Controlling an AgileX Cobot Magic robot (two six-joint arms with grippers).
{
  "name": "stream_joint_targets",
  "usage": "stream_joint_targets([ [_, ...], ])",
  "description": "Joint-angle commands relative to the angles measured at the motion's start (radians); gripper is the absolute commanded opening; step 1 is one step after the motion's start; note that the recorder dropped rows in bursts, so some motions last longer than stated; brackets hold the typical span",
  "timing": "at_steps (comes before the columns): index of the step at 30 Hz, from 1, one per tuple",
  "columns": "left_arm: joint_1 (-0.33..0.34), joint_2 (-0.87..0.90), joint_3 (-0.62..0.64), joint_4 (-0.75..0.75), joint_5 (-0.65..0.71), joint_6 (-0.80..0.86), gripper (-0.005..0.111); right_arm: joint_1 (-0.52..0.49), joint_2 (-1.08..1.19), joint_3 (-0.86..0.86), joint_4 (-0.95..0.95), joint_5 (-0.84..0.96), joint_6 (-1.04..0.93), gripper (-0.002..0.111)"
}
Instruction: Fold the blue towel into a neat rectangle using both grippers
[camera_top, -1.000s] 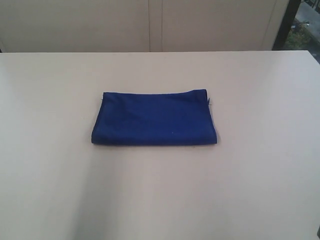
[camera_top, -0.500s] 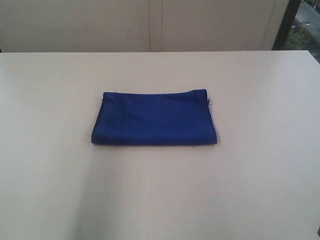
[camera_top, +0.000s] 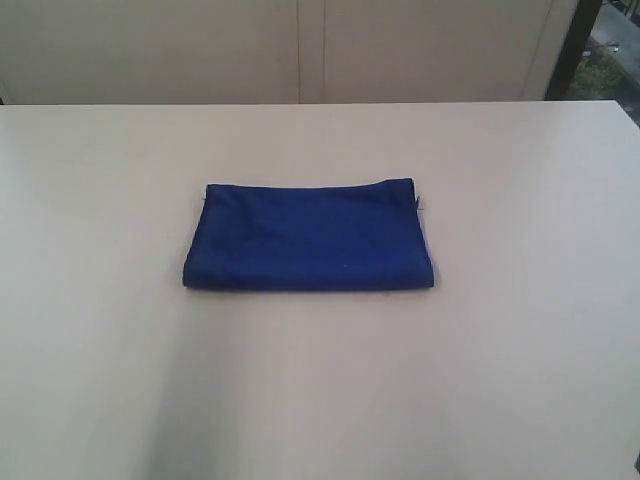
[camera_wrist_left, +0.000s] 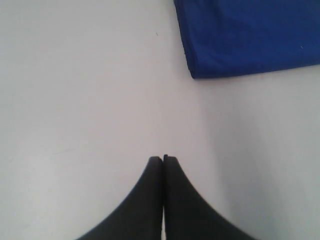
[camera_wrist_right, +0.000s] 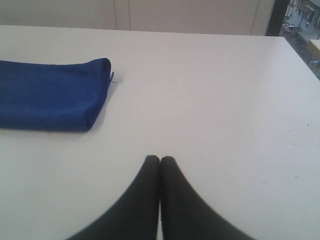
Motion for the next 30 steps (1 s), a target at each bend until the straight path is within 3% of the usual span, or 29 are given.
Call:
stream_joint_targets([
  [1,0.004,-0.047,0.007,-0.007,0.007,0.000,0.000,-0.004,-0.005,0.006,-0.003,-0.015,0.000,0.000],
  [7,0.006,-0.124,0.012,-0.007,-0.010,0.000,0.000,-0.004,-0.005,0.006,-0.003,-0.015,0.000,0.000],
  [12,0.057,-0.247,0.095,-0.006,-0.109,0.000,0.000,-0.004,-0.005,0.006,-0.003,-0.015,0.000,0.000],
  [16,0.094,-0.371,0.222,0.009,-0.199,0.000,0.000,-0.004,-0.005,0.006,-0.003,-0.015,0.000,0.000],
  [30,0.094,-0.626,0.737,0.076,-0.640,0.006,0.000,-0.004,-0.005,0.006,-0.003,-0.015,0.000,0.000],
])
